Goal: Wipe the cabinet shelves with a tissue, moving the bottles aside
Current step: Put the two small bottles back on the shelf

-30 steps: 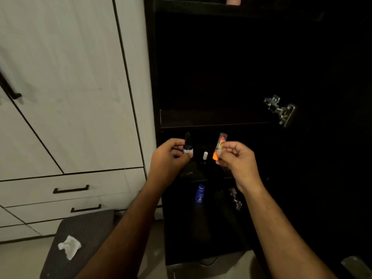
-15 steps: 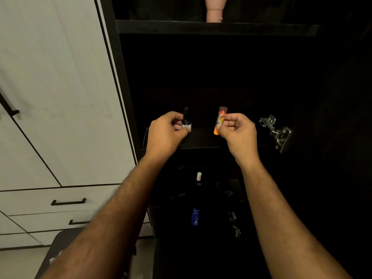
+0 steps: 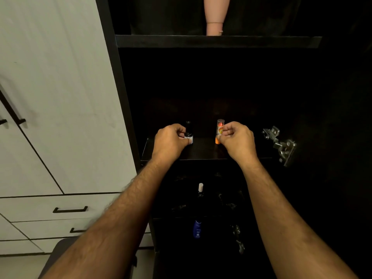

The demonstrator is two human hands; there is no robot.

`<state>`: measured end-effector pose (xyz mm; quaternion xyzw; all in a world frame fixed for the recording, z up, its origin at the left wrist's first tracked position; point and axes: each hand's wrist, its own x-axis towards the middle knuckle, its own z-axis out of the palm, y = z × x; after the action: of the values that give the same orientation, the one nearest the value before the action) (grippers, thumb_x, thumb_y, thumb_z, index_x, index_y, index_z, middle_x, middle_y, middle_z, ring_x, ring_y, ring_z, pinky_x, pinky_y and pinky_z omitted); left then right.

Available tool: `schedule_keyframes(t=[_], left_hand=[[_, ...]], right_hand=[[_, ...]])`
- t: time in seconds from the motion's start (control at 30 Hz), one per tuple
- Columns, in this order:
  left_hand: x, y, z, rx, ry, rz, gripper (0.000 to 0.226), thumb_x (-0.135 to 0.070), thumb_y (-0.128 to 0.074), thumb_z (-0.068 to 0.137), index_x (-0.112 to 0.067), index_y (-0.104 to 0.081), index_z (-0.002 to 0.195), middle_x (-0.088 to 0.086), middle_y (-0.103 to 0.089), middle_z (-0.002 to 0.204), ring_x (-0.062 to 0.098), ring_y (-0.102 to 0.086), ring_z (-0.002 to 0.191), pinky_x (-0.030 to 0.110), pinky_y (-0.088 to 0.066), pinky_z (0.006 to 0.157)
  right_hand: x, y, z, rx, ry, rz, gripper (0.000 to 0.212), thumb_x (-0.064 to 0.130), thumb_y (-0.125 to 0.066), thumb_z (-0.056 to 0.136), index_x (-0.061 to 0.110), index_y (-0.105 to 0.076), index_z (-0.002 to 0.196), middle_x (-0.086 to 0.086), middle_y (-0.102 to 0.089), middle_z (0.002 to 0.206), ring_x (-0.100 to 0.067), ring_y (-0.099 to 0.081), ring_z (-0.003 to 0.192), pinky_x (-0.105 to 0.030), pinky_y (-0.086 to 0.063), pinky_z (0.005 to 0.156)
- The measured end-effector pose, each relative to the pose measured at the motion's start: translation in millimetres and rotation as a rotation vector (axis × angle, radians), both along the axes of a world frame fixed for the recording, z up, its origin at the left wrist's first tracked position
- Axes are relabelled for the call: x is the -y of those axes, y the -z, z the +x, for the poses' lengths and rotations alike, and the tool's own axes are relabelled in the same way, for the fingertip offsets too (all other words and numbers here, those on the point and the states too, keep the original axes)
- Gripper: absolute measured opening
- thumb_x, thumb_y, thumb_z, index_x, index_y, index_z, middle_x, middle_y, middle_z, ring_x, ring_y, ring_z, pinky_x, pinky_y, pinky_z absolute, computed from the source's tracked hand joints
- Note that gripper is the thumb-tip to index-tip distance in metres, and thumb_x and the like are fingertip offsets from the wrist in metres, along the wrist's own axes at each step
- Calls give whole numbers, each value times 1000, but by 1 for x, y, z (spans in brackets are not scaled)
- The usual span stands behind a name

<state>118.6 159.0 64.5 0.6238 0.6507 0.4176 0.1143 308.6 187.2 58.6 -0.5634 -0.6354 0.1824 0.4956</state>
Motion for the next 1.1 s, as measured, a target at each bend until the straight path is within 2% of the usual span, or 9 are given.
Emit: schedule_keyframes(t=[0.17, 0.33, 0.43, 0.53, 0.6, 0.7, 0.8, 0.93, 1.1], left_hand=[[0, 2, 1, -6, -3, 15, 36, -23, -77, 80, -18, -64, 113, -7, -65, 99, -1, -59, 80, 9, -44, 69], [1, 4, 1, -22, -13, 19, 40, -24, -76, 81, -17, -63, 119, -3, -65, 110, 5, -60, 92, 15, -48, 77], [1, 4, 2, -29, -13, 4, 45, -23, -75, 82, -17, -60, 124, -2, -64, 115, 3, -58, 94, 15, -46, 80], [5, 0, 2, -20, -18, -3, 52, -22, -75, 82, -17, -56, 131, -2, -63, 118, 2, -59, 94, 17, -46, 83], [12, -2, 1, 1, -39, 43, 52, -22, -74, 83, -19, -56, 131, -5, -63, 115, 0, -58, 90, 15, -45, 82], [30, -6, 5, 133, -37, 184, 39, -20, -73, 84, -20, -63, 121, -12, -61, 100, -2, -60, 85, 7, -46, 75], [49, -4, 14, 221, 12, 260, 29, -18, -73, 85, -19, -66, 113, -13, -64, 94, 0, -63, 82, 8, -50, 73], [74, 9, 25, 235, 103, 328, 19, -17, -71, 86, -16, -69, 106, -11, -67, 88, 1, -64, 76, 9, -50, 70], [99, 51, 26, 377, 142, 173, 12, -20, -69, 87, -27, -68, 98, -14, -70, 87, -1, -67, 79, 14, -54, 72]], right_hand=[[1, 2, 0, -7, 5, -4, 15, 8, -76, 81, 17, -67, 89, 6, -64, 77, -3, -60, 68, -18, -56, 69], [3, 1, 0, 25, 16, -15, 14, 7, -74, 83, 16, -67, 92, 10, -62, 77, 0, -58, 65, -3, -46, 57], [6, 0, 0, 36, 22, -22, 15, 7, -74, 84, 17, -67, 93, 10, -62, 79, 0, -60, 68, -11, -54, 65], [8, 0, 0, 52, 26, -42, 22, 8, -74, 83, 15, -68, 103, 10, -64, 84, 0, -62, 73, -14, -53, 68], [10, 2, 1, 38, 34, -40, 31, 8, -75, 83, 15, -67, 112, 7, -65, 91, -3, -63, 79, -16, -54, 72], [19, 3, 5, 11, 72, 39, 39, 8, -75, 83, 14, -64, 120, 3, -65, 104, -4, -62, 90, -11, -49, 76], [35, 4, 8, -61, 87, 177, 31, 9, -73, 84, 15, -66, 114, 3, -65, 104, 1, -61, 90, -3, -45, 73], [59, 10, 10, -159, 78, 349, 16, 7, -70, 86, 13, -69, 101, -1, -67, 93, 1, -62, 80, -7, -47, 70], [84, 40, 12, -181, 71, 362, 9, 6, -69, 86, 15, -70, 89, 1, -66, 84, -3, -62, 75, -9, -47, 64]])
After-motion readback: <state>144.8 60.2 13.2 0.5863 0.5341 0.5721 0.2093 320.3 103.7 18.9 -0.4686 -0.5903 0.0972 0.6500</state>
